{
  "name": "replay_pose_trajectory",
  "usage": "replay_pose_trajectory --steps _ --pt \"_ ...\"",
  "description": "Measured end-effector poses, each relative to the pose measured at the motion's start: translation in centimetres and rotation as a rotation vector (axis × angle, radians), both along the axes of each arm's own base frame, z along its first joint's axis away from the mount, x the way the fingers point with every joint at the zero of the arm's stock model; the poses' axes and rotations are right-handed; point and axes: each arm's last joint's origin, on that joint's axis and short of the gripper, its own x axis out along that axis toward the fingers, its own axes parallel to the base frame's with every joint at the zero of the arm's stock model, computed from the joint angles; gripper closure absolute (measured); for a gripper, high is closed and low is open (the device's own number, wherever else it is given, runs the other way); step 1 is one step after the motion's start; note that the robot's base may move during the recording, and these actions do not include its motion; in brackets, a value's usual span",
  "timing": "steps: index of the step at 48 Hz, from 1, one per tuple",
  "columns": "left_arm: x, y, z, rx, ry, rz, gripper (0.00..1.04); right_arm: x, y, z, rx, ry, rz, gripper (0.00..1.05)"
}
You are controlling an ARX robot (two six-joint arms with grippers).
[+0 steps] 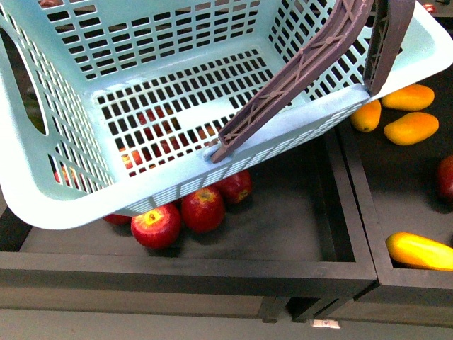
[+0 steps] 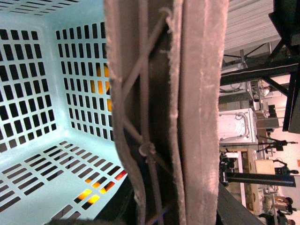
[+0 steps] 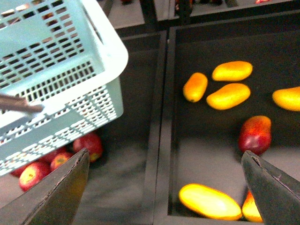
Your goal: Pick mango and avocado into basket
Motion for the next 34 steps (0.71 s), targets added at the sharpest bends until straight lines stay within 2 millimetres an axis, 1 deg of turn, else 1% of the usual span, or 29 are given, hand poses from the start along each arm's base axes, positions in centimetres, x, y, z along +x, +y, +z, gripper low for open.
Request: replay_pose_trajectory --steps 3,4,5,8,9,11,12,14,15,17,18,20,21,22,23,24,25,28,29,33,34 --pt "0.0 0.0 0.0 0.001 -0.001 -0.001 0.88 1.7 -1.1 0.7 0.0 -0.01 -0.038 0.09" --pt "0.0 0.0 0.0 0.001 -0.001 -0.001 0.88 2.6 -1.6 1.0 0.0 -0.012 -0.056 0.09" --pt "0.0 0.0 0.0 0.001 -0.001 -0.001 0.88 2.9 -1.8 1.1 -0.001 -0.013 -0.062 0.09" --pt "0.0 0.0 0.0 0.001 -0.001 0.0 0.88 5.2 -2.8 1.6 -0.004 -0.015 -0.092 0.09" --pt "0.0 0.0 0.0 0.0 -0.001 0.0 0.88 5.7 -2.9 1.6 -0.004 -0.014 -0.095 0.09" --pt "0.0 0.0 0.0 0.0 -0.001 0.0 0.88 7.5 -3.6 1.8 0.001 -0.005 -0.113 0.09" --pt "0.0 0.0 0.0 0.001 -0.001 0.0 0.88 8.0 -3.7 1.8 0.005 0.001 -0.115 0.09" --pt "0.0 0.0 0.0 0.001 -0.001 0.0 0.88 10.1 -4.3 1.6 0.031 0.043 -0.111 0.09" --pt "0.0 0.0 0.0 0.001 -0.001 0.0 0.88 10.6 -4.5 1.5 0.04 0.055 -0.111 0.09" --pt "0.0 0.0 0.0 0.001 -0.001 0.0 0.88 12.8 -5.0 1.0 0.057 0.095 -0.117 0.09" --pt "0.0 0.0 0.0 0.001 -0.001 0.0 0.88 13.4 -5.2 0.9 0.057 0.103 -0.122 0.09" --pt "0.0 0.0 0.0 0.001 -0.001 0.0 0.88 15.7 -5.8 0.1 0.05 0.137 -0.149 0.09" --pt "0.0 0.0 0.0 0.001 -0.001 0.0 0.88 17.5 -6.3 -0.5 0.046 0.161 -0.16 0.09" --pt "0.0 0.0 0.0 0.001 -0.001 0.0 0.88 18.6 -6.6 -1.0 0.046 0.178 -0.167 0.09" --pt "0.0 0.0 0.0 0.001 -0.001 0.0 0.88 20.3 -7.1 -1.8 0.038 0.204 -0.183 0.09" --pt "0.0 0.0 0.0 0.001 -0.001 0.0 0.88 21.4 -7.4 -2.3 0.03 0.221 -0.194 0.09" --pt "0.0 0.0 0.0 0.001 -0.001 0.0 0.88 23.0 -7.9 -3.2 0.015 0.252 -0.21 0.09" --pt "0.0 0.0 0.0 0.001 -0.001 0.0 0.88 25.9 -8.9 -5.3 -0.008 0.312 -0.224 0.09" --pt "0.0 0.0 0.0 0.001 -0.001 0.0 0.88 27.1 -9.3 -6.4 -0.019 0.347 -0.233 0.09" --pt "0.0 0.0 0.0 0.001 -0.001 0.0 0.88 29.9 -10.4 -9.5 -0.052 0.437 -0.24 0.09" --pt "0.0 0.0 0.0 0.0 -0.001 0.0 0.88 30.2 -10.5 -9.8 -0.056 0.447 -0.238 0.09"
